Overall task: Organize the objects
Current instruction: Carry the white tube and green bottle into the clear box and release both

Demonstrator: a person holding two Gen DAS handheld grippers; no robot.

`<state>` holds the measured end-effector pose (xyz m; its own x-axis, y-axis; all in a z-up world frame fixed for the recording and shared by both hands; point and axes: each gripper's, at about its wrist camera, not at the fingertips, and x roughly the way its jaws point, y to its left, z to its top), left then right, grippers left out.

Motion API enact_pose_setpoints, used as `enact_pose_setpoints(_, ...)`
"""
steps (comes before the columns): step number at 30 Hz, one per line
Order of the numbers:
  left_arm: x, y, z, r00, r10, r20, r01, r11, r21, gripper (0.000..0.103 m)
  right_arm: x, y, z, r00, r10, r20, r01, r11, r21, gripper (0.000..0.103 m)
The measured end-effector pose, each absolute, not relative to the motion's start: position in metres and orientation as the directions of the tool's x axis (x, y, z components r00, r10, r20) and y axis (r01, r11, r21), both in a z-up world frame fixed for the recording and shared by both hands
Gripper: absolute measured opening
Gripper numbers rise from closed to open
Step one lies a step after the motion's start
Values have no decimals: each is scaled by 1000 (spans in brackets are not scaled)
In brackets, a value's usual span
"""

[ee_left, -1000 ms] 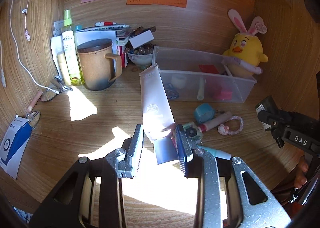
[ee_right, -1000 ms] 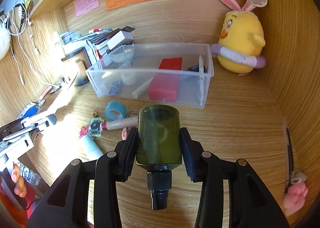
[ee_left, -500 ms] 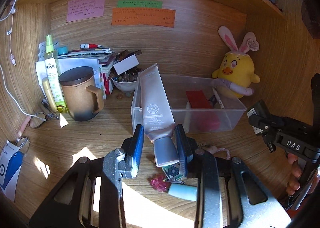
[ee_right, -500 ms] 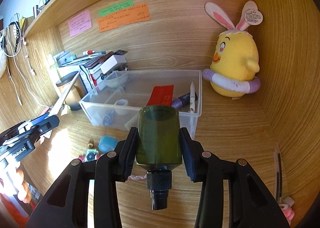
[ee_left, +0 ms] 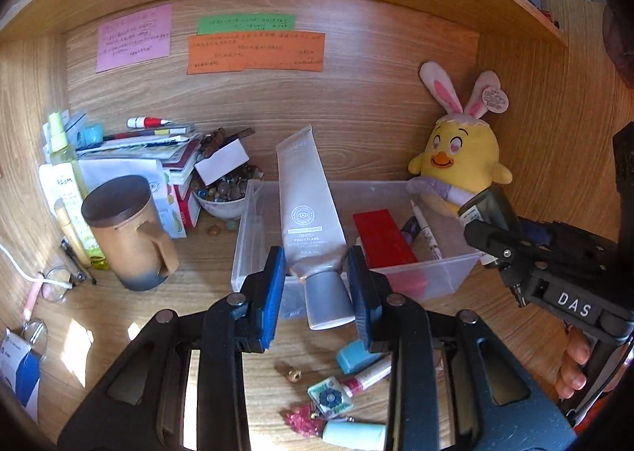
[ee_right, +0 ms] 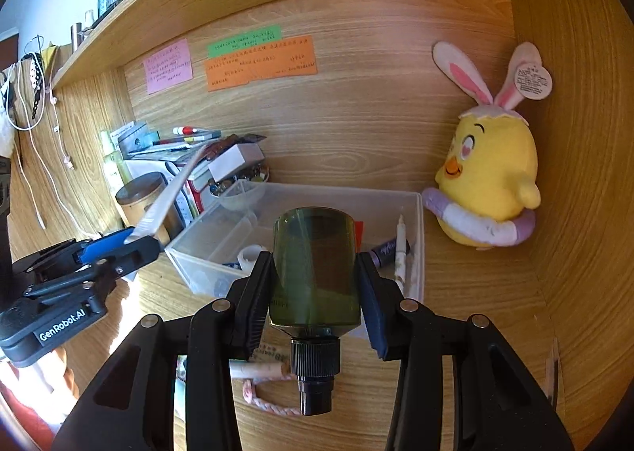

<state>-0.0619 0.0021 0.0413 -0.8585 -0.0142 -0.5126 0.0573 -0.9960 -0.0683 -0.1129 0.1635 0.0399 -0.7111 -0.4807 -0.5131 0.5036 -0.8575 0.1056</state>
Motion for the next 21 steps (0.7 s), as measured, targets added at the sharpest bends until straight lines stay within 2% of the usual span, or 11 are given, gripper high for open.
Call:
enact_pose_setpoints(15, -117, 6, 37, -811, 71, -581, -25, -996, -87, 32, -166, 145, 49, -731, -425, -535, 480, -877, 41, 38)
enact_pose_setpoints(21, -143, 9, 28, -772, 88, -630, -42, -995, -88, 32, -190, 143, 32, -709, -399, -582, 458, -887, 50, 38)
